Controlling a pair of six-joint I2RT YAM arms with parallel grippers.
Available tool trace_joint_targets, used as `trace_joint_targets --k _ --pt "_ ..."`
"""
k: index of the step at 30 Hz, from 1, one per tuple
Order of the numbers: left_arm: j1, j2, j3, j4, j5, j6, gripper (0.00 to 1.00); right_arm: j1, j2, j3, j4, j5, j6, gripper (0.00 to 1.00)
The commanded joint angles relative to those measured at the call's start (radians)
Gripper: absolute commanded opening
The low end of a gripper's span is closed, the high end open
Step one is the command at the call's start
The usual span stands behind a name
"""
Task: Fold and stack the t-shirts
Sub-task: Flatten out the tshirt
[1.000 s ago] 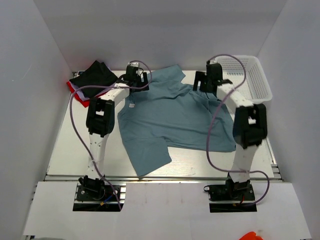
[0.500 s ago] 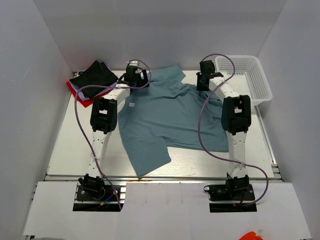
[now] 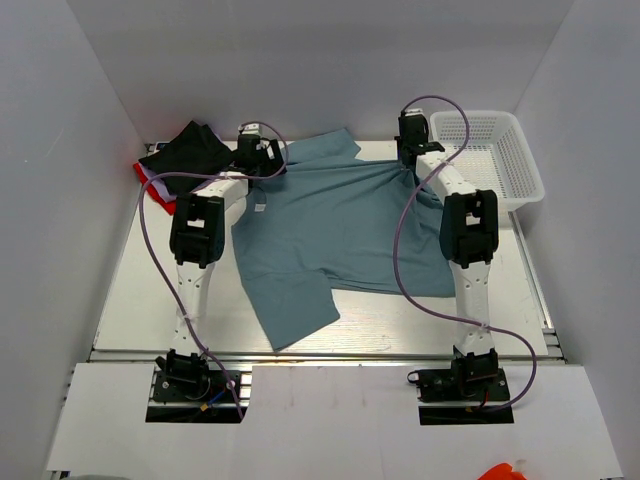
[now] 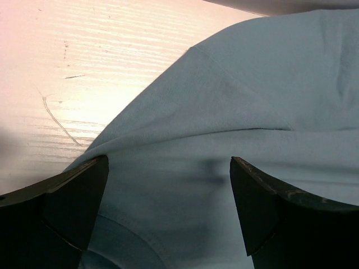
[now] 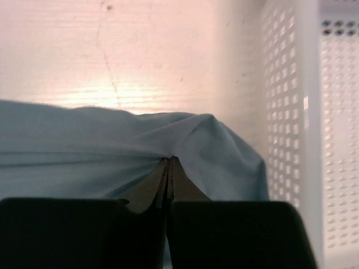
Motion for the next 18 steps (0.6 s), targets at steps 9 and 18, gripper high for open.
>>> trace_joint_targets --k 9,18 --pt "0.036 0.038 0.040 -0.080 -0.054 0.018 1.00 -0.008 0.069 0.099 0.412 0.275 -0.372 0.16" --pt "0.055 0.017 0.169 -0.114 -0.038 0.032 1.00 0.006 -0.109 0.074 0.200 -0.085 -0.203 0.90"
